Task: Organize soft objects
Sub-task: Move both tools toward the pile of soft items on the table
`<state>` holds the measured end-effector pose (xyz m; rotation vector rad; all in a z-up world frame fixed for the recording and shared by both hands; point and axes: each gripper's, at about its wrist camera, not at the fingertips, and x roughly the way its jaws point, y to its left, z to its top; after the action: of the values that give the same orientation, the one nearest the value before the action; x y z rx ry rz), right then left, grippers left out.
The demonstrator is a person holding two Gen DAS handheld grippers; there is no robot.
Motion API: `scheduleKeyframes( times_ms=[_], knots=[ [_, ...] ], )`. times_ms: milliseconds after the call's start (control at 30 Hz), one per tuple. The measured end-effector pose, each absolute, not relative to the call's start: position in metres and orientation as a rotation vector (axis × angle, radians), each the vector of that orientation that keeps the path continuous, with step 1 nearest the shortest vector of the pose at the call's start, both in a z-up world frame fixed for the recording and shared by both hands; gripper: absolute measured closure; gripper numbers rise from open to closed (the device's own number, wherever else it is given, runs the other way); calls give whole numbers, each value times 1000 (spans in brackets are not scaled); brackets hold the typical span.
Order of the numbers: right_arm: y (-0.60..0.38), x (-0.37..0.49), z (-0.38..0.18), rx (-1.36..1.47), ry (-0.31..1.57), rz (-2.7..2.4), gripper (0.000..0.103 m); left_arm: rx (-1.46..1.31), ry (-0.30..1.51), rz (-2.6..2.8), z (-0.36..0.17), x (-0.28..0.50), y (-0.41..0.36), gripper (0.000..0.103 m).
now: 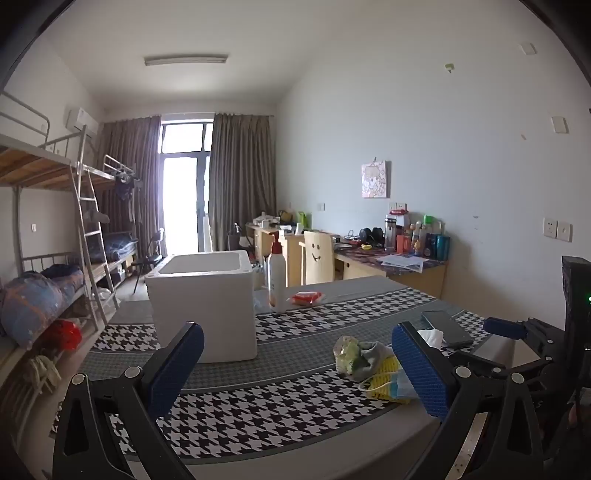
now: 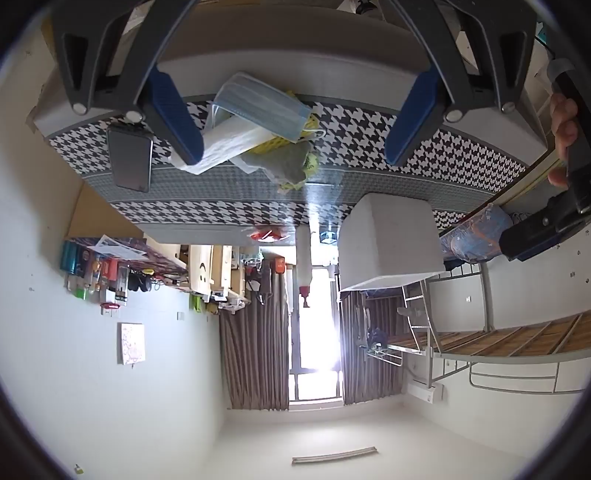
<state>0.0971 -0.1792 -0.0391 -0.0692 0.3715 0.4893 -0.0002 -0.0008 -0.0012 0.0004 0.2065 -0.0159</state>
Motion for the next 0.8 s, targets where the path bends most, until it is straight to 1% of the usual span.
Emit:
scheduleKeyframes(
  times_ms=[33,233,800],
  knots=[
    [-179,96,-39,-72,358,493,3,-11,230,-15,-1,6,0,1],
    [-175,97,-34,-74,351,494,3,-30,205,5,-3,4,2,1],
    [-180,96,-33,-53,332,527,3,-31,223,9,-4,9,6,1]
  ],
)
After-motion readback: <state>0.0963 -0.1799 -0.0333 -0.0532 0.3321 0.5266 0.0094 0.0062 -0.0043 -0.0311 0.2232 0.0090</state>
